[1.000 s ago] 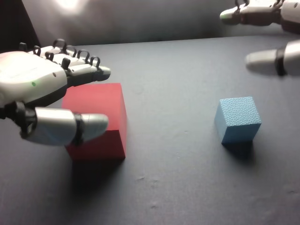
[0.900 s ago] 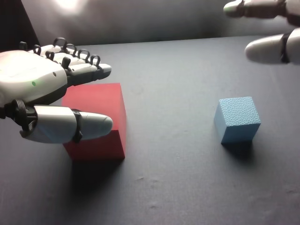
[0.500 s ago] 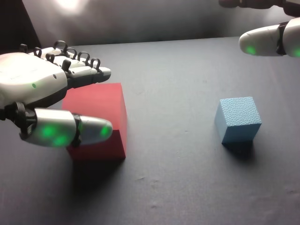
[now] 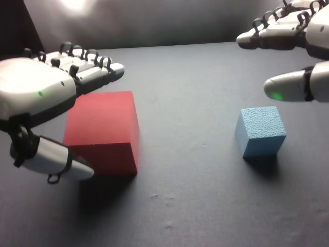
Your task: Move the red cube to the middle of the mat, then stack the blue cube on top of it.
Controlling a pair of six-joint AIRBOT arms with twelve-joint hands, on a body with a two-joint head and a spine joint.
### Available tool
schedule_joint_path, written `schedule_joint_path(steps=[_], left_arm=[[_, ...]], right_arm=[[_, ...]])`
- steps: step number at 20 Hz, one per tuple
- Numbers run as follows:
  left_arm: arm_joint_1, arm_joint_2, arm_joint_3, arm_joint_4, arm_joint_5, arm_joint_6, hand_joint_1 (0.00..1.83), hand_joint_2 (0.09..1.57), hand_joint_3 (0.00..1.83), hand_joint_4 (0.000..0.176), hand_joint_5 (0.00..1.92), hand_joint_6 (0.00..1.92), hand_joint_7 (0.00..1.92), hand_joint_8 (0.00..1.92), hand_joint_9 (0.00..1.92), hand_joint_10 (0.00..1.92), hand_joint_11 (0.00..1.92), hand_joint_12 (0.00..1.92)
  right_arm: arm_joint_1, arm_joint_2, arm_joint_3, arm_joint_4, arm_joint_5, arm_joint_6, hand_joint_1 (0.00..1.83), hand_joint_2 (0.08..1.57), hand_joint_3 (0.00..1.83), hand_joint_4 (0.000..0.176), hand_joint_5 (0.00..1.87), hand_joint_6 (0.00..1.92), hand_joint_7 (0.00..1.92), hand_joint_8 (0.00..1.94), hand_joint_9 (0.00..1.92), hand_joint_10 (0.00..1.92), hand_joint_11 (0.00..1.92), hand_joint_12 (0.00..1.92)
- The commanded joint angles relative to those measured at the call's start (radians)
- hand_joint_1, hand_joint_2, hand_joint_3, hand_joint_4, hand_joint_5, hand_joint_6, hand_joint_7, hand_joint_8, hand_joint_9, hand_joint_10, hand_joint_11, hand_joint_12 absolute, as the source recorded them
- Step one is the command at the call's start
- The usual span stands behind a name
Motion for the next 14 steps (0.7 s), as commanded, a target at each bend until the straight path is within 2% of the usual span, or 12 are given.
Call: schedule_joint_path(steps=[1,4,6,9,11,14], left_arm=[[0.001,0.001,-0.003,0.000,-0.129,0.003,1.00,0.81,0.00,0.000,0.00,0.00,0.00,0.00,0.00,0.00,0.00,0.00],[0.037,-0.033,-0.007,-0.068,-0.164,0.043,1.05,0.87,0.00,0.000,0.00,0.00,0.00,0.00,0.00,0.00,0.00,0.00],[0.047,-0.055,-0.004,-0.112,-0.173,0.080,1.08,0.89,0.01,0.000,0.00,0.00,0.00,0.00,0.00,0.00,0.00,0.00],[0.049,-0.093,0.020,-0.141,-0.174,0.111,1.03,0.89,0.01,0.000,0.00,0.00,0.00,0.00,0.00,0.00,0.00,0.00],[0.049,-0.109,0.036,-0.175,-0.179,0.141,1.04,0.87,0.00,0.000,0.00,0.00,0.00,0.00,0.00,0.00,0.00,0.00],[0.049,-0.134,0.069,-0.211,-0.190,0.168,1.01,0.88,0.00,0.000,0.00,0.00,0.00,0.00,0.00,0.00,0.00,0.00]], right_arm=[[-0.004,0.019,0.003,0.010,0.104,0.004,0.00,1.32,0.00,0.000,0.18,0.00,0.21,0.00,0.21,0.00,0.00,0.47],[-0.056,0.039,0.003,0.001,0.170,0.008,0.00,1.32,0.00,0.000,0.20,0.01,0.23,0.01,0.24,0.01,0.00,0.55],[-0.074,0.054,0.003,-0.001,0.193,0.010,0.00,1.32,0.00,0.000,0.19,0.00,0.22,0.00,0.22,0.00,0.00,0.51],[-0.076,0.075,0.007,-0.110,0.246,0.088,0.01,1.33,0.00,0.000,0.20,0.00,0.23,0.01,0.24,0.01,0.00,0.54],[-0.076,0.082,0.011,-0.121,0.257,0.103,0.03,1.33,0.00,0.000,0.21,0.01,0.25,0.01,0.26,0.01,0.00,0.57],[-0.075,0.084,0.033,-0.121,0.241,0.110,0.00,1.34,0.00,0.000,0.20,0.00,0.24,0.00,0.25,0.00,0.00,0.51]])
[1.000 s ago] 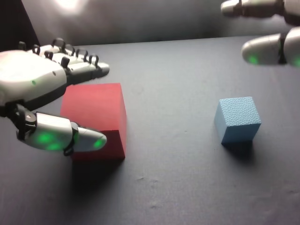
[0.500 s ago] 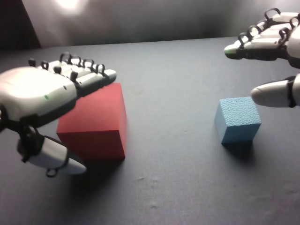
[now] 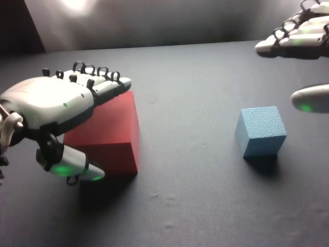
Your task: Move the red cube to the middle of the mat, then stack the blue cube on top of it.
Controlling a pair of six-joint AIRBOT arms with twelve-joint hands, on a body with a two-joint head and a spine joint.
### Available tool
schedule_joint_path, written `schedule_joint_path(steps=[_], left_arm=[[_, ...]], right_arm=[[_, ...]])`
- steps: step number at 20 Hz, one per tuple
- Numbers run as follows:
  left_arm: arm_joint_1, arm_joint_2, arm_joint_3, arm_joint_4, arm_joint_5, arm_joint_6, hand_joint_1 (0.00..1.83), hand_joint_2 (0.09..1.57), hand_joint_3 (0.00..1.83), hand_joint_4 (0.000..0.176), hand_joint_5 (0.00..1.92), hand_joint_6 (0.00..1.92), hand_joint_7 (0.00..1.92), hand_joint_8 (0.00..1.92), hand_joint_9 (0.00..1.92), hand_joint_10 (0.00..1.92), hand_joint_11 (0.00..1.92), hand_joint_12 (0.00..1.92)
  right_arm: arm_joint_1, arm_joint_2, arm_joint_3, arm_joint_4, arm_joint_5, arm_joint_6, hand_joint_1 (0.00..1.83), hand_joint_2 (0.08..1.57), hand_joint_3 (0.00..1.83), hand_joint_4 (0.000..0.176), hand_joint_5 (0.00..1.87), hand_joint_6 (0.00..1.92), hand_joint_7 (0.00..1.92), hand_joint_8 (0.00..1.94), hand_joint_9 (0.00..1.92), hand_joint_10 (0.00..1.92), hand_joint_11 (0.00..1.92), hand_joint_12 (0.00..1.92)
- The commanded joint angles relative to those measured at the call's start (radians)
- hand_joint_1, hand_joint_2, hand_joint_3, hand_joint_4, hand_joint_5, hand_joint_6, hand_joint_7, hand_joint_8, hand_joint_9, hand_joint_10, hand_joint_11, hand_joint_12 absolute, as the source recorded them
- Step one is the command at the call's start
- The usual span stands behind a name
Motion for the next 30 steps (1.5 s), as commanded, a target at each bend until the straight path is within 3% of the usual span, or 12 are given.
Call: schedule_joint_path(steps=[1,4,7,15,17,19,21,22,25,30], left_arm=[[-0.004,0.002,0.010,0.015,-0.105,0.006,1.02,0.87,0.00,0.000,0.00,0.00,0.00,0.00,0.00,0.00,0.00,0.00],[-0.003,-0.024,0.041,-0.001,-0.105,0.019,1.03,0.87,0.00,0.000,0.00,0.00,0.00,0.00,0.00,0.00,0.00,0.00],[-0.003,-0.053,0.064,-0.022,-0.107,0.039,1.02,0.87,0.00,0.000,0.00,0.00,0.00,0.00,0.00,0.00,0.00,0.00],[-0.004,-0.112,0.123,-0.069,-0.109,0.094,1.06,0.91,0.01,0.000,0.00,0.00,0.00,0.00,0.00,0.00,0.00,0.00],[-0.003,-0.127,0.139,-0.079,-0.107,0.109,0.96,0.93,0.02,0.000,0.00,0.00,0.00,0.00,0.00,0.00,0.00,0.00],[-0.002,-0.141,0.156,-0.085,-0.094,0.122,1.07,0.91,0.00,0.000,0.00,0.00,0.00,0.00,0.00,0.00,0.00,0.00],[0.003,-0.155,0.171,-0.101,-0.085,0.139,1.04,0.92,0.01,0.000,0.00,0.00,0.00,0.00,0.00,0.00,0.00,0.00],[0.005,-0.159,0.175,-0.112,-0.083,0.151,1.05,0.92,0.01,0.000,0.00,0.00,0.00,0.00,0.00,0.00,0.00,0.00],[0.014,-0.167,0.189,-0.131,-0.068,0.168,1.05,0.92,0.01,0.000,0.00,0.00,0.00,0.00,0.00,0.00,0.00,0.00],[0.016,-0.166,0.192,-0.133,-0.061,0.173,1.04,0.95,0.01,0.000,0.00,0.00,0.00,0.00,0.00,0.00,0.00,0.00]], right_arm=[[0.016,0.020,0.013,0.027,0.067,0.019,0.01,1.33,0.00,0.000,0.21,0.00,0.26,0.00,0.26,0.01,0.00,0.54],[0.001,0.024,0.035,-0.053,0.104,0.026,0.00,1.33,0.00,0.000,0.17,0.00,0.21,0.00,0.22,0.00,0.00,0.48],[0.006,0.023,0.037,-0.053,0.126,0.129,0.00,1.33,0.00,0.000,0.21,0.00,0.23,0.00,0.24,0.00,0.00,0.51],[0.002,0.023,0.036,-0.053,0.119,0.158,0.00,1.34,0.00,0.000,0.21,0.00,0.23,0.00,0.23,0.00,0.00,0.57],[0.002,0.023,0.036,-0.053,0.119,0.160,0.00,1.34,0.00,0.000,0.22,0.00,0.24,0.00,0.24,0.00,0.00,0.58],[0.002,0.023,0.036,-0.053,0.118,0.165,0.00,1.34,0.00,0.000,0.19,0.00,0.21,0.00,0.21,0.00,0.00,0.53],[0.002,0.023,0.036,-0.053,0.118,0.169,0.00,1.33,0.00,0.000,0.20,0.00,0.21,0.00,0.21,0.00,0.00,0.55],[0.003,0.023,0.036,-0.053,0.118,0.169,0.00,1.34,0.00,0.000,0.22,0.01,0.24,0.01,0.23,0.01,0.00,0.60],[0.003,0.023,0.036,-0.053,0.118,0.170,0.00,1.34,0.00,0.000,0.17,0.00,0.18,0.00,0.18,0.00,0.00,0.44],[0.003,0.023,0.035,-0.053,0.118,0.170,0.00,1.35,0.00,0.000,0.18,0.00,0.21,0.00,0.21,0.00,0.00,0.53]])
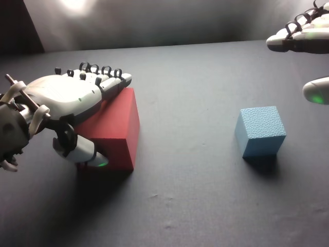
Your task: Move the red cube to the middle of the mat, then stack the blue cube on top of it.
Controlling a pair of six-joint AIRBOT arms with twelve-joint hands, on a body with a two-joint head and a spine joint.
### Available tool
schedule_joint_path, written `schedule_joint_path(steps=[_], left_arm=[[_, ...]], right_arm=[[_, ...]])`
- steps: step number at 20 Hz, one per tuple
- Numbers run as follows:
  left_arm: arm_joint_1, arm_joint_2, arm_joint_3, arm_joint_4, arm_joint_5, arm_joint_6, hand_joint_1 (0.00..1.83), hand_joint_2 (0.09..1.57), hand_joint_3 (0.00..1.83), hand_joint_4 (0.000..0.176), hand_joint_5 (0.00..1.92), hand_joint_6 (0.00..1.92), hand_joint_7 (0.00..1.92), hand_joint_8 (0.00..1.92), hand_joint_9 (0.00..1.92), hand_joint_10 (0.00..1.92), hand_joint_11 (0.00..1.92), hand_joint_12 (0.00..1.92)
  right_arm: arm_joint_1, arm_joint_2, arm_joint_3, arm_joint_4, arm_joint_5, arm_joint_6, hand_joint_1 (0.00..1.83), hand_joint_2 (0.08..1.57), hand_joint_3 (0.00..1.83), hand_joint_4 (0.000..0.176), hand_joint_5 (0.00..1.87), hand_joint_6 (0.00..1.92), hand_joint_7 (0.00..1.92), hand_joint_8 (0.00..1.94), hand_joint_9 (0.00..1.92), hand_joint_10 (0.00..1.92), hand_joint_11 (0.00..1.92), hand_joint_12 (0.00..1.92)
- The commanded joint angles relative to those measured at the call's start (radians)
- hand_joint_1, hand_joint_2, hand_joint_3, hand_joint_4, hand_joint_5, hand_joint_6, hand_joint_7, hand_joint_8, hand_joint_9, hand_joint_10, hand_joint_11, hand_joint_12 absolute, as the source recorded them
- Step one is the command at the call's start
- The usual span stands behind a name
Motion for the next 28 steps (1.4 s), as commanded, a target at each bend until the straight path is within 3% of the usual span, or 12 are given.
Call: schedule_joint_path(steps=[1,16,18,19,21,24,25,26,27,28], left_arm=[[-0.001,0.007,0.005,0.013,-0.054,0.011,1.03,0.95,0.01,0.000,0.00,0.00,0.00,0.00,0.00,0.00,0.00,0.00],[-0.032,0.000,0.004,-0.056,-0.011,0.098,1.00,1.03,0.02,0.000,0.00,0.00,0.00,0.00,0.00,0.00,0.00,0.00],[-0.038,-0.003,0.005,-0.060,-0.004,0.105,1.09,1.04,0.01,0.000,0.04,0.00,0.06,0.01,0.08,0.01,0.02,0.01],[-0.041,-0.004,0.005,-0.060,0.000,0.106,1.11,1.04,0.00,0.000,0.10,0.00,0.13,0.01,0.14,0.01,0.05,0.04],[-0.044,-0.005,0.005,-0.061,0.004,0.106,1.16,1.07,0.00,0.000,0.20,0.01,0.26,0.01,0.26,0.01,0.00,0.39],[-0.050,-0.007,0.004,-0.066,0.009,0.114,1.15,1.08,0.00,0.000,0.23,0.01,0.31,0.02,0.29,0.02,0.00,0.45],[-0.051,-0.008,0.004,-0.070,0.012,0.116,1.19,1.10,0.00,0.000,0.32,0.02,0.42,0.03,0.38,0.04,0.00,0.59],[-0.053,-0.008,0.004,-0.074,0.014,0.120,1.21,1.14,0.01,0.000,0.44,0.06,0.49,0.05,0.44,0.06,0.00,0.72],[-0.054,-0.009,0.004,-0.074,0.017,0.122,1.22,1.14,0.00,0.000,0.45,0.33,0.54,0.05,0.46,0.14,0.00,0.85],[-0.058,-0.009,0.005,-0.075,0.025,0.126,1.24,1.13,0.00,0.000,0.27,0.71,0.55,0.06,0.41,0.26,0.00,0.87]], right_arm=[[0.011,0.013,0.000,0.033,0.084,0.009,0.00,1.34,0.00,0.000,0.17,0.00,0.21,0.00,0.20,0.00,0.00,0.51],[0.009,0.013,-0.002,0.033,0.068,0.040,0.00,1.35,0.00,0.000,0.23,0.00,0.25,0.00,0.25,0.00,0.00,0.58],[0.007,0.013,-0.002,0.033,0.060,0.040,0.00,1.35,0.00,0.000,0.23,0.00,0.25,0.00,0.26,0.01,0.00,0.57],[0.007,0.013,-0.002,0.033,0.057,0.040,0.00,1.35,0.00,0.000,0.23,0.00,0.25,0.00,0.26,0.01,0.00,0.61],[0.007,0.013,-0.002,0.033,0.051,0.040,0.00,1.35,0.00,0.000,0.23,0.00,0.26,0.00,0.26,0.00,0.00,0.60],[0.007,0.013,-0.002,0.033,0.040,0.040,0.00,1.35,0.00,0.000,0.21,0.00,0.24,0.00,0.24,0.00,0.00,0.57],[0.006,0.013,-0.002,0.033,0.033,0.040,0.00,1.35,0.00,0.000,0.22,0.00,0.25,0.00,0.26,0.00,0.00,0.59],[0.006,0.013,-0.002,0.033,0.030,0.040,0.04,1.35,0.00,0.000,0.24,0.01,0.25,0.00,0.25,0.00,0.00,0.58],[0.006,0.013,-0.002,0.033,0.030,0.040,0.05,1.35,0.00,0.000,0.25,0.00,0.27,0.00,0.26,0.00,0.00,0.59],[0.006,0.013,-0.004,0.033,0.030,0.041,0.07,1.35,0.00,0.000,0.26,0.00,0.28,0.00,0.27,0.01,0.00,0.60]])
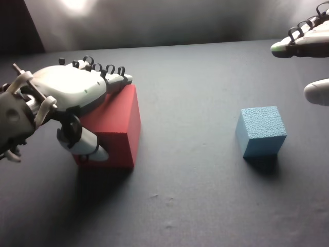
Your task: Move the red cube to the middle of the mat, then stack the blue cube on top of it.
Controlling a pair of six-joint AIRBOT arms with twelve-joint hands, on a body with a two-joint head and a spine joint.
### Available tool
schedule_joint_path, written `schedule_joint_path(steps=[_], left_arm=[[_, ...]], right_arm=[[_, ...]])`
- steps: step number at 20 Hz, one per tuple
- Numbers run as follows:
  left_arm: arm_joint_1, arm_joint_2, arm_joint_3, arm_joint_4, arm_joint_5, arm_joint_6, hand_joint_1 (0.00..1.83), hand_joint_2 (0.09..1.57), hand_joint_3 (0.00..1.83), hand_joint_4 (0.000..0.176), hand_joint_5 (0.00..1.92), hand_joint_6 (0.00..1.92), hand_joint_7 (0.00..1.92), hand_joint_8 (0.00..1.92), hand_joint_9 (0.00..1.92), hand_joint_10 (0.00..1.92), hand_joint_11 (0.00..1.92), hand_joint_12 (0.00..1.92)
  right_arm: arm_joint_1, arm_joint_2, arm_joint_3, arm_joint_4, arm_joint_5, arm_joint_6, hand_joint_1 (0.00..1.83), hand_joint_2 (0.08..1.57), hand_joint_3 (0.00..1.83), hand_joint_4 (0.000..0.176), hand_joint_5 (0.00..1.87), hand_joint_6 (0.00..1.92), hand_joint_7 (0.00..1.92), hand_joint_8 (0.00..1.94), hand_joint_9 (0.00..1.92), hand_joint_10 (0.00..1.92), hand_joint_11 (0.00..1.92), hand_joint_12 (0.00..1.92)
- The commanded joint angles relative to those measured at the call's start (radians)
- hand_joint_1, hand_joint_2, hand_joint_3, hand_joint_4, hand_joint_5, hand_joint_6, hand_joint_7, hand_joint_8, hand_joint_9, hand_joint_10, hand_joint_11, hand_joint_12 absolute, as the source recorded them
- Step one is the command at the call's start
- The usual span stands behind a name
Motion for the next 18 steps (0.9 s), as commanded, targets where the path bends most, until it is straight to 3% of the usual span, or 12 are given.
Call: schedule_joint_path(steps=[1,2,3,4,5,6,8,12,14,17,18], left_arm=[[-0.003,-0.001,0.005,0.004,-0.010,0.006,1.28,1.12,0.00,0.000,0.22,0.81,0.57,0.10,0.39,0.46,0.00,1.00],[-0.010,-0.001,0.005,-0.007,-0.004,0.016,1.24,1.14,0.01,0.000,0.27,0.64,0.48,0.36,0.28,0.79,0.00,1.17],[-0.013,0.000,0.005,-0.013,-0.002,0.021,1.24,1.14,0.01,0.000,0.27,0.64,0.48,0.36,0.28,0.79,0.00,1.17],[-0.019,0.000,0.004,-0.014,0.000,0.023,1.21,1.17,0.00,0.000,0.33,0.52,0.41,0.53,0.24,0.89,0.00,1.19],[-0.024,0.001,0.004,-0.019,0.003,0.028,1.21,1.17,0.00,0.000,0.33,0.58,0.38,0.67,0.24,0.92,0.00,1.27],[-0.028,0.003,0.004,-0.023,0.006,0.034,1.21,1.17,0.00,0.000,0.33,0.58,0.38,0.67,0.24,0.92,0.00,1.27],[-0.037,0.005,0.004,-0.040,0.013,0.047,1.23,1.16,0.00,0.000,0.26,0.74,0.26,0.91,0.17,1.09,0.00,1.38],[-0.054,0.007,0.002,-0.056,0.022,0.055,1.20,1.19,0.00,0.000,0.25,0.91,0.26,1.00,0.18,1.14,0.00,1.42],[-0.069,0.011,-0.004,-0.102,0.023,0.098,1.19,1.19,0.00,0.000,0.27,0.88,0.28,0.98,0.18,1.14,0.00,1.43],[-0.098,0.014,-0.010,-0.151,0.024,0.143,1.18,1.20,0.00,0.000,0.28,0.81,0.22,1.10,0.14,1.23,0.00,1.47],[-0.107,0.014,-0.010,-0.170,0.024,0.158,1.18,1.19,0.00,0.000,0.29,0.87,0.24,1.11,0.17,1.22,0.00,1.49]], right_arm=[[0.009,0.014,-0.003,0.032,0.077,0.007,0.06,1.35,0.00,0.000,0.26,0.00,0.28,0.00,0.27,0.00,0.00,0.62],[0.010,0.014,-0.004,0.032,0.077,0.007,0.07,1.34,0.00,0.000,0.27,0.00,0.27,0.00,0.27,0.00,0.00,0.62],[0.010,0.014,-0.005,0.032,0.077,0.007,0.07,1.34,0.00,0.000,0.27,0.00,0.27,0.00,0.27,0.00,0.00,0.62],[0.010,0.014,-0.005,0.032,0.076,0.007,0.07,1.34,0.00,0.000,0.26,0.00,0.27,0.00,0.27,0.00,0.00,0.62],[0.010,0.014,-0.005,0.032,0.076,0.007,0.08,1.34,0.00,0.000,0.27,0.01,0.28,0.01,0.27,0.00,0.00,0.65],[0.010,0.014,-0.005,0.032,0.075,0.007,0.08,1.34,0.00,0.000,0.27,0.01,0.28,0.01,0.27,0.00,0.00,0.65],[0.010,0.014,-0.005,0.032,0.074,0.007,0.08,1.34,0.00,0.000,0.26,0.00,0.27,0.00,0.26,0.00,0.00,0.60],[0.012,0.014,-0.005,0.032,0.074,0.007,0.09,1.35,0.00,0.000,0.25,0.00,0.27,0.00,0.26,0.00,0.00,0.57],[0.014,0.014,-0.005,0.032,0.074,0.007,0.10,1.34,0.00,0.000,0.26,0.00,0.27,0.00,0.26,0.00,0.00,0.58],[0.017,0.014,-0.004,0.032,0.074,0.007,0.09,1.34,0.00,0.000,0.26,0.00,0.27,0.00,0.26,0.00,0.00,0.59],[0.017,0.014,-0.004,0.032,0.074,0.007,0.10,1.34,0.00,0.000,0.25,0.00,0.27,0.00,0.26,0.00,0.00,0.57]])
